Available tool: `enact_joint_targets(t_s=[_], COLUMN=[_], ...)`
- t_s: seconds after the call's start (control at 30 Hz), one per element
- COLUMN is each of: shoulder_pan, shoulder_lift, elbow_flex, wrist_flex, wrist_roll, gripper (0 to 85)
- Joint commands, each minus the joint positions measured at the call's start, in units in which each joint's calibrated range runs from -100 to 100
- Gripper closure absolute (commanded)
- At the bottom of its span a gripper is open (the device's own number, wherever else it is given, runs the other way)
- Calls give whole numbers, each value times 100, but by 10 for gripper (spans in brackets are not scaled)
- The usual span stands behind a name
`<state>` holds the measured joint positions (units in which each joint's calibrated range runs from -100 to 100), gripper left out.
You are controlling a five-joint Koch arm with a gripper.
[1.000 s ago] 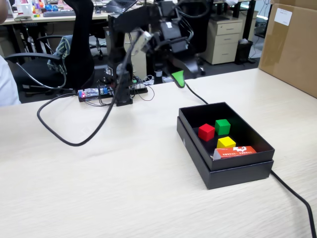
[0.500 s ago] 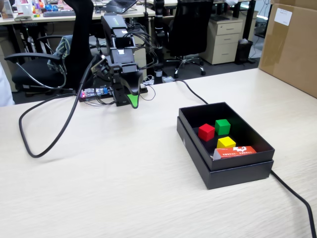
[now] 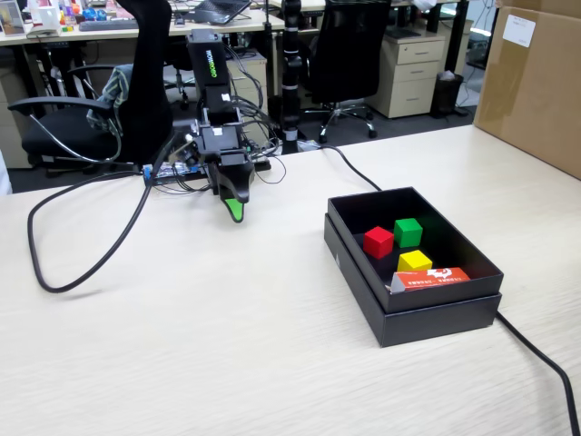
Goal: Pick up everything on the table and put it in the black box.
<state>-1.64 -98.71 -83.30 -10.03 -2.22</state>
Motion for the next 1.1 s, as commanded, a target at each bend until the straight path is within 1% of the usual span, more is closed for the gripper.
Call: enact_joint_targets(t_s=[0.0,0.13,0.37,0.5,1.07], shoulder_pan=[-10,-5,20,39,39], shoulder_lift=[-129,-129,-129,-38,-38], elbow_flex=[-320,-1181,-1435,-1426,-1417], wrist_flex=[1093,1776,1638,1301,1301], wrist_roll=[-161,-249,-254,-230,-220], gripper=[334,331,342,351,354])
